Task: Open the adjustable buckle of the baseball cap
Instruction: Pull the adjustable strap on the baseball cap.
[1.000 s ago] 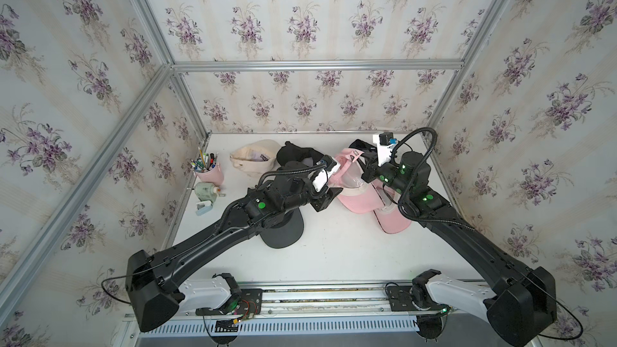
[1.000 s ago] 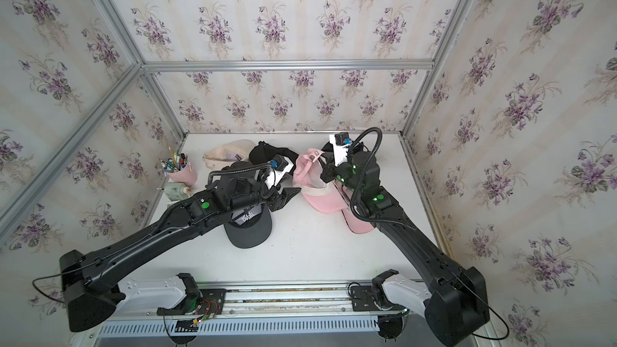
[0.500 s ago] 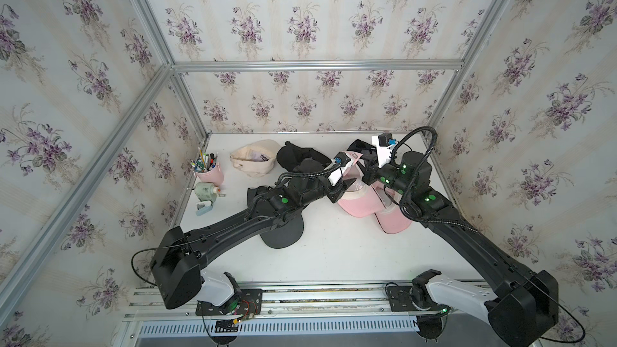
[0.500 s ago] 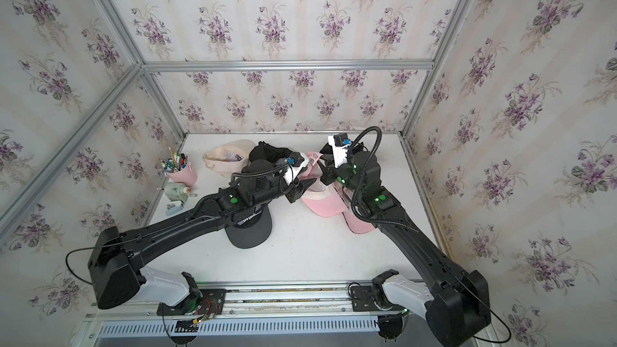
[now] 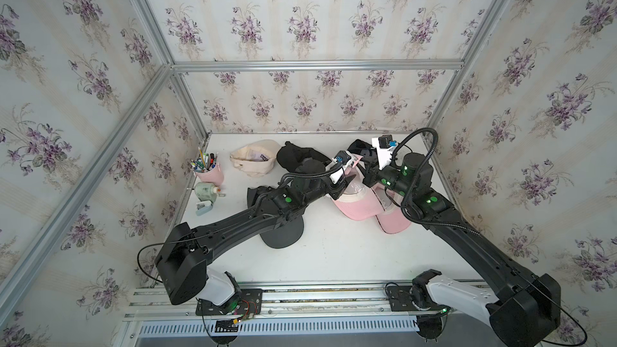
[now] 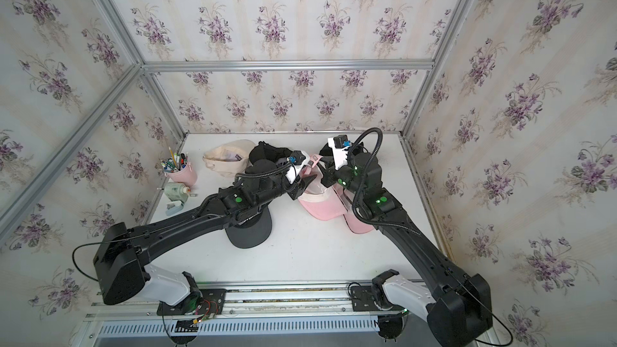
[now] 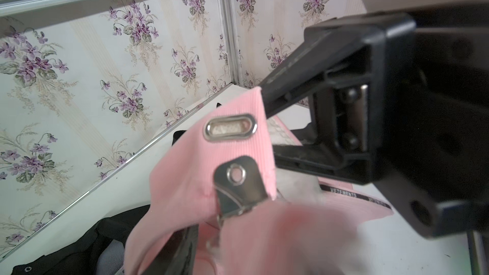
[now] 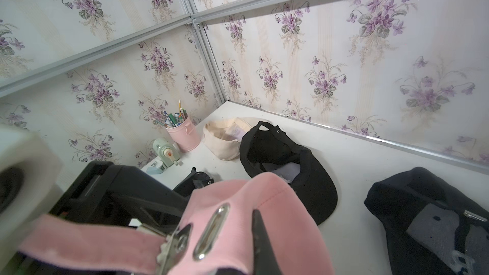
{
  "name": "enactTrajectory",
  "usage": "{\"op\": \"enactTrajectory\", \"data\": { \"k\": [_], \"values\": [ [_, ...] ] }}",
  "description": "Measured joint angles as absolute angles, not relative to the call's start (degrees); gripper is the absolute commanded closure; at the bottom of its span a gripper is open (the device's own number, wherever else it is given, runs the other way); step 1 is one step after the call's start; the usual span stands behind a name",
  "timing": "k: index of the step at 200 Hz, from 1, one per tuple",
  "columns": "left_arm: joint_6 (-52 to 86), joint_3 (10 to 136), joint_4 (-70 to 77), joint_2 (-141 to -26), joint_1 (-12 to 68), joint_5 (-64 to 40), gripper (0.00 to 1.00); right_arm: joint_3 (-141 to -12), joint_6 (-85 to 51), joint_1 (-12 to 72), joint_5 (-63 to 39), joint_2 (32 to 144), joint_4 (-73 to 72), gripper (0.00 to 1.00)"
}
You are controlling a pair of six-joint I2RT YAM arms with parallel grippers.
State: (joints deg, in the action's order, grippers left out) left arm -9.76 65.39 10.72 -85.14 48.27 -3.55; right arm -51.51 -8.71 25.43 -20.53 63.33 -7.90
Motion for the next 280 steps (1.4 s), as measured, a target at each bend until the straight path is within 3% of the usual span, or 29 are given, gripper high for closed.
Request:
{"op": "enactTrajectory", "data": {
  "k": [51, 112, 130, 211, 256, 280],
  "values": [
    [-9.5, 65.2, 12.2, -85.4, 48.2, -3.7, 0.84, -50.5, -9.0, 25.4, -20.8, 63.0, -7.5, 1.0],
    [-8.5, 64.1, 10.5, -81.8, 48.3, -5.5, 1.0, -48.6, -8.7, 25.4, -21.7, 61.0, -6.2, 1.0],
    [-8.5, 64.1, 8.2, -80.8, 48.3, -6.0, 1.0, -48.1, -7.2, 25.4, -22.1, 60.7, -6.0, 1.0],
    [-9.6, 72.3, -4.3, -80.4, 48.3, -11.8, 1.0, -45.3, 2.0, 26.2, -25.0, 57.3, -6.0, 0.77],
    [-11.0, 77.4, -11.0, -84.5, 48.3, -14.1, 1.0, -44.9, 5.3, 27.1, -24.6, 56.4, -5.4, 0.77],
    [-11.6, 79.3, -13.3, -85.4, 48.3, -15.1, 1.0, -44.4, 7.2, 27.4, -23.7, 55.2, -5.2, 0.83]
  ]
}}
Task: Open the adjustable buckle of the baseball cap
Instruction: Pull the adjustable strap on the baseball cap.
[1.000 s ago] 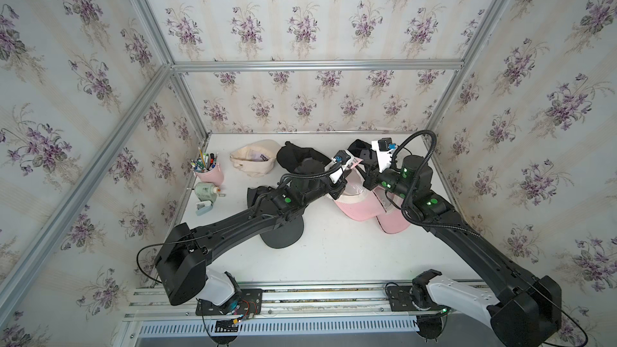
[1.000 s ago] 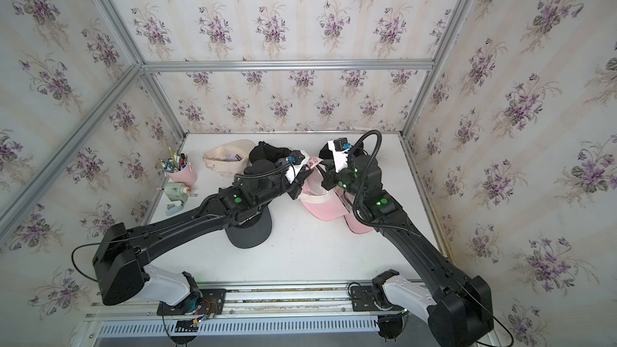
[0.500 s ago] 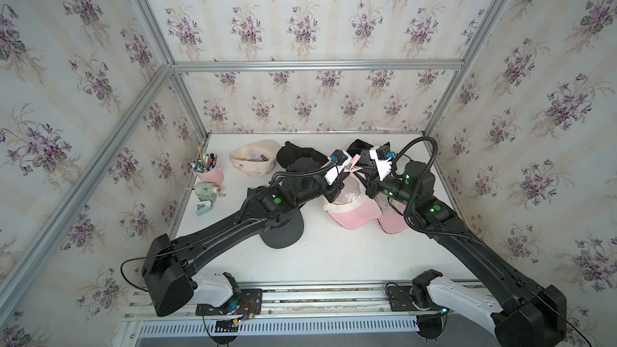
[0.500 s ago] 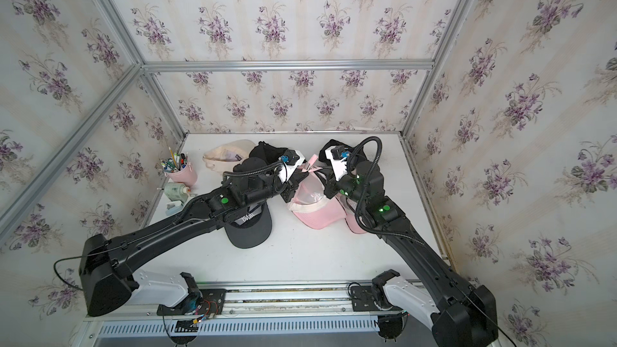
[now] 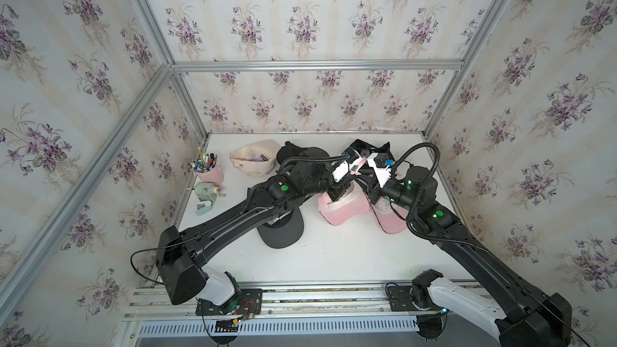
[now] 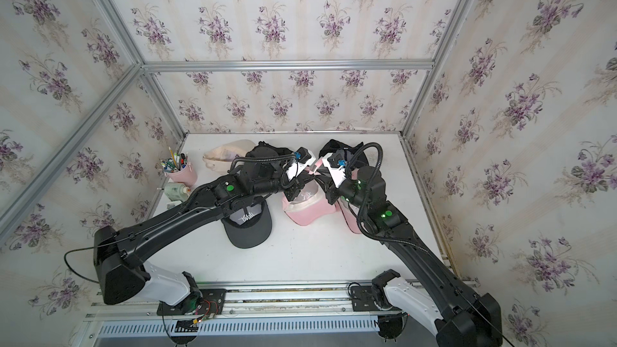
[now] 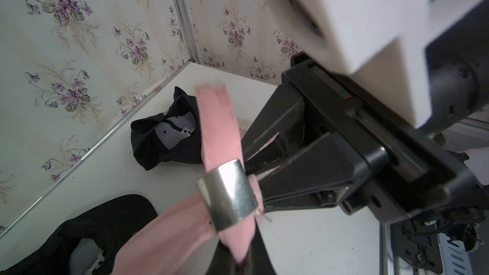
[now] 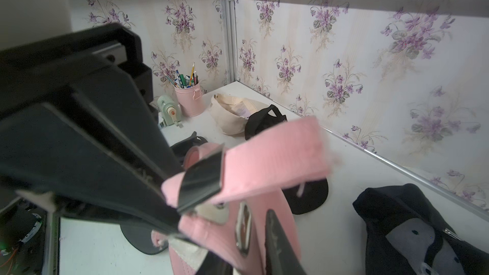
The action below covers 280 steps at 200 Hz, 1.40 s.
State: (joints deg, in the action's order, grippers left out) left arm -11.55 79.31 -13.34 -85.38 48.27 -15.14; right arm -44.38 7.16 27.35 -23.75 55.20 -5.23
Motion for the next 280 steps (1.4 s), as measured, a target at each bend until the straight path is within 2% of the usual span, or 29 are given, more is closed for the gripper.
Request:
{"op": "enactTrajectory", "data": {
  "k": [80, 162, 280],
  "values": [
    [-12.7, 82.6, -21.1, -87.8, 48.1, -18.6, 1.0, -40.9, 9.6, 27.7, -24.7, 52.1, -6.1, 1.0],
    [-12.5, 84.4, -25.5, -88.6, 48.1, -21.4, 1.0, -36.7, 4.3, 27.8, -21.4, 49.6, -13.6, 1.0],
    [-3.9, 85.4, -18.6, -91.4, 48.4, -18.6, 0.88, -32.8, -9.0, 27.8, -15.6, 51.5, -29.2, 1.0]
  ]
}}
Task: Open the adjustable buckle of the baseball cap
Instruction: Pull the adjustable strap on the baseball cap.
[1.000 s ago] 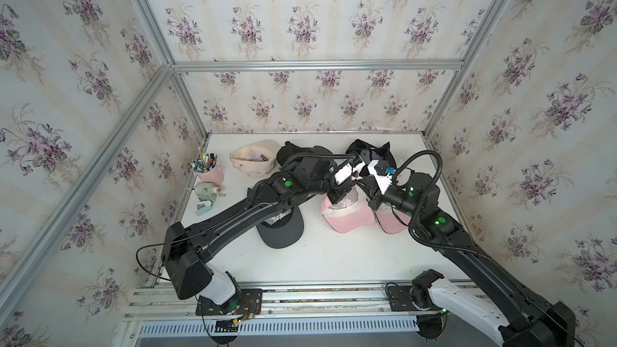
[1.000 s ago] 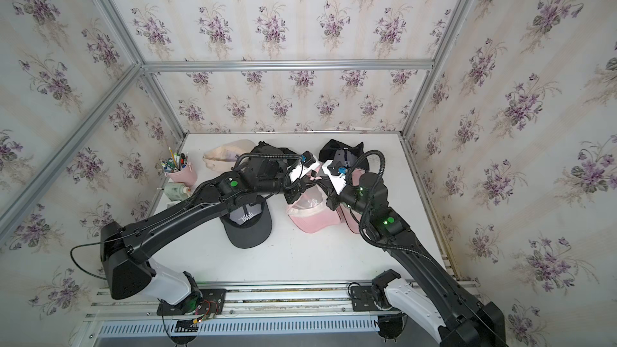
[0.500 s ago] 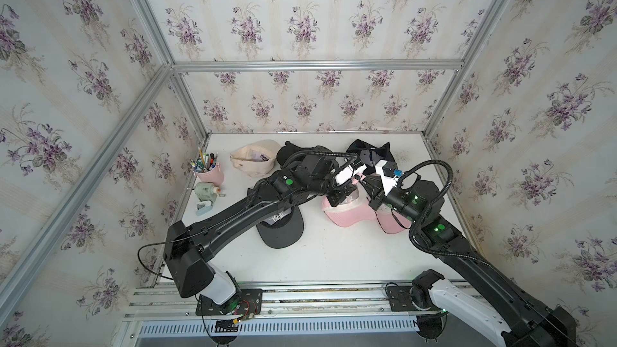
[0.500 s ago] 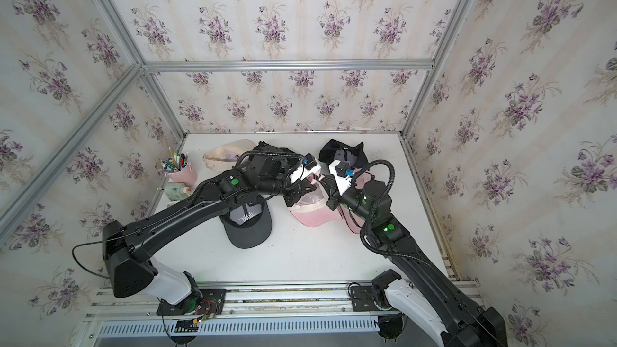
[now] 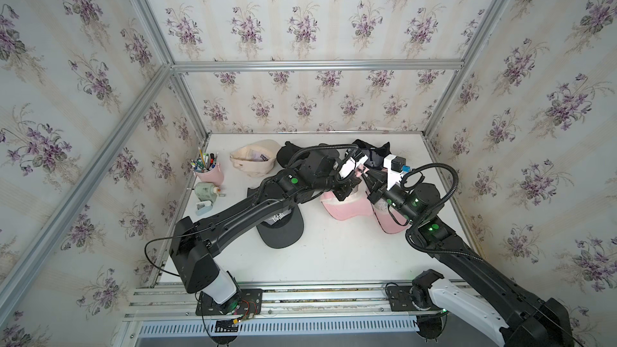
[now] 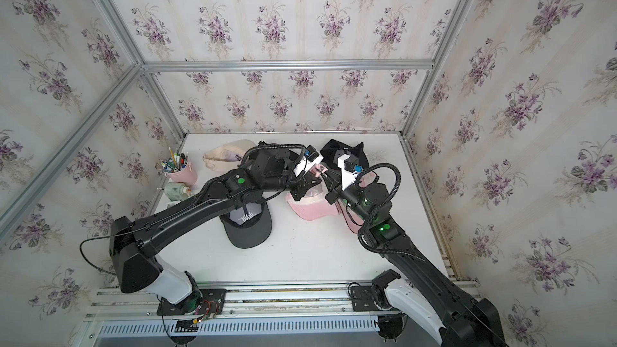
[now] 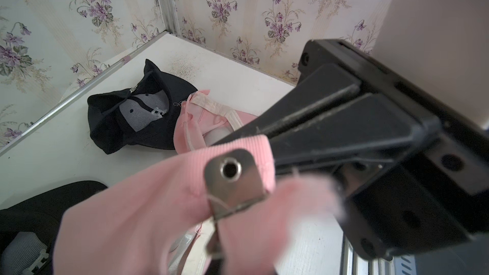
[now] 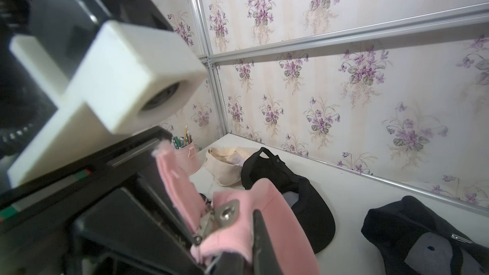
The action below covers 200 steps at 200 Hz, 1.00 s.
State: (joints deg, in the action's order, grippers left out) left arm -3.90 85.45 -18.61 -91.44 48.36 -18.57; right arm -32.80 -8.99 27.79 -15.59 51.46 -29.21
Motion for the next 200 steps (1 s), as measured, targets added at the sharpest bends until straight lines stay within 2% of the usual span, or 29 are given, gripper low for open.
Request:
{"op": "enactTrajectory", "data": {
  "k": [27, 101, 200],
  "values": [
    [-1.1, 85.4, -17.5, -91.8, 48.4, -18.2, 0.82, -32.2, -10.1, 27.8, -13.8, 51.7, -31.4, 1.0],
    [2.4, 85.0, -16.1, -92.6, 48.5, -18.2, 0.9, -31.3, -13.4, 27.8, -9.5, 52.9, -35.2, 1.0],
    [0.3, 84.2, -19.2, -93.4, 48.6, -14.9, 0.9, -31.2, -16.4, 27.8, -8.0, 53.5, -39.4, 1.0]
  ]
}}
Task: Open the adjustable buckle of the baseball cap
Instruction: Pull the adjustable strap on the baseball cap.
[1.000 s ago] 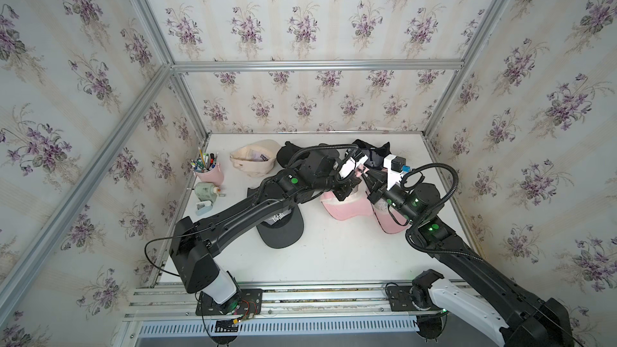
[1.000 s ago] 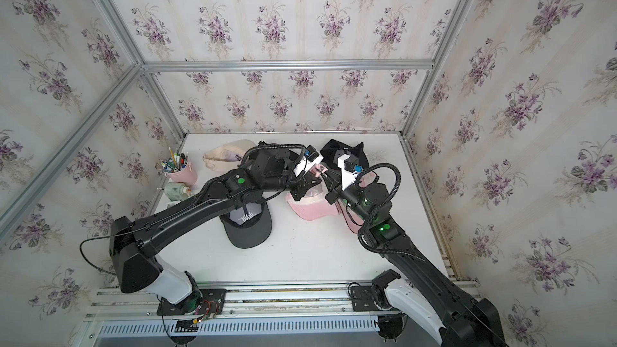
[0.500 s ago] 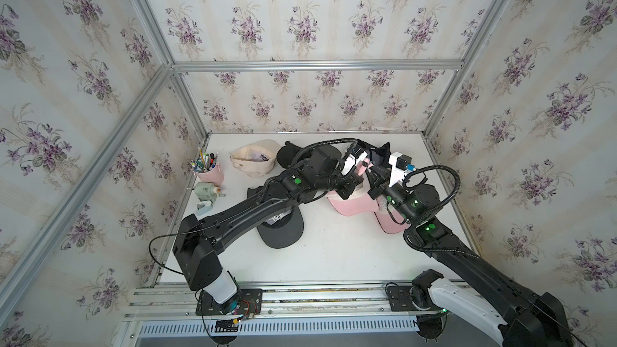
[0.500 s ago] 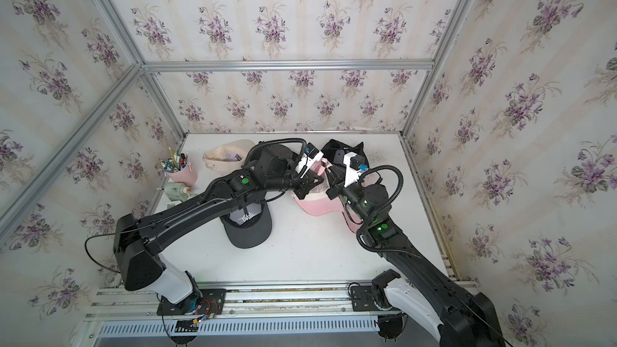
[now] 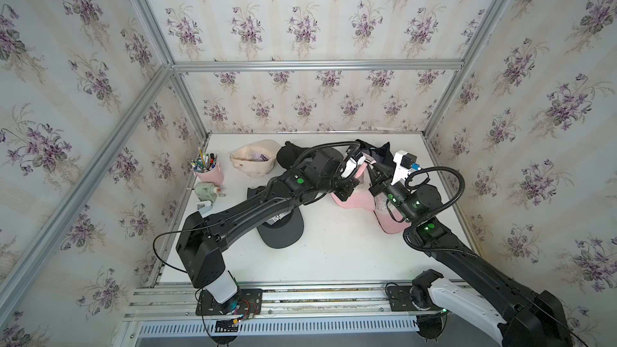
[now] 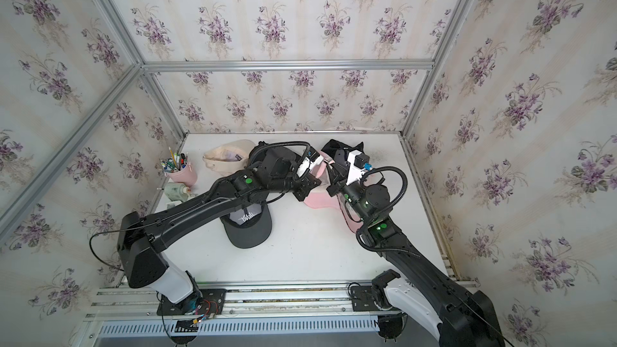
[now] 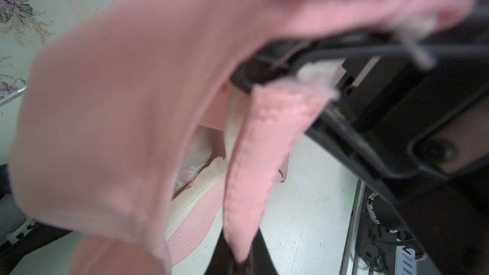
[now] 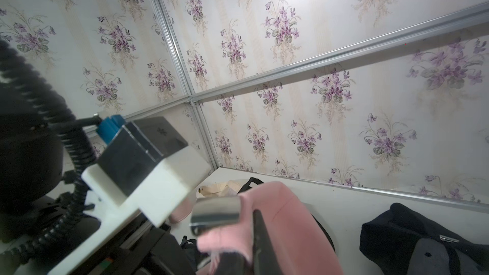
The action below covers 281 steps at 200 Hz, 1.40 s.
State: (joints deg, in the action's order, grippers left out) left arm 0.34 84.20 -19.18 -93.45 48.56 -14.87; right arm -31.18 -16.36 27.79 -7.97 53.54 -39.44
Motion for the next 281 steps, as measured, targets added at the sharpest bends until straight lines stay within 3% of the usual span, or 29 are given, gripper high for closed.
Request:
{"op": "enactTrajectory", "data": {
  "k": [41, 50, 61, 97, 151, 187, 224, 281],
  "values": [
    [-1.6, 82.3, -18.7, -91.1, 48.3, -12.7, 0.76, -31.9, -16.5, 27.8, -7.5, 53.5, -38.7, 1.0],
    [-2.0, 82.4, -18.2, -90.9, 48.3, -12.3, 0.66, -32.3, -16.5, 27.8, -7.3, 53.6, -38.3, 1.0],
    [-2.7, 82.7, -17.9, -90.8, 48.3, -12.1, 0.47, -32.8, -16.5, 27.8, -7.1, 53.7, -37.8, 1.0],
    [-5.2, 83.0, -17.7, -87.3, 48.3, -9.1, 0.32, -35.2, -16.3, 27.8, -6.4, 55.0, -34.3, 1.0],
    [-8.0, 75.4, -14.1, -75.6, 48.6, 4.0, 0.28, -41.4, -18.9, 27.9, 0.9, 58.7, -29.3, 1.0],
    [-5.8, 68.5, -9.0, -72.0, 50.4, 7.4, 0.29, -45.7, -22.4, 28.4, 6.1, 61.8, -26.5, 1.0],
    [-3.5, 62.8, 0.0, -75.7, 56.1, 7.1, 0.28, -48.7, -25.8, 30.1, 11.2, 64.6, -25.5, 1.0],
    [0.1, 60.6, 16.1, -87.1, 56.6, 7.1, 0.24, -52.6, -30.4, 33.2, 16.9, 67.1, -22.6, 1.0]
  ]
}}
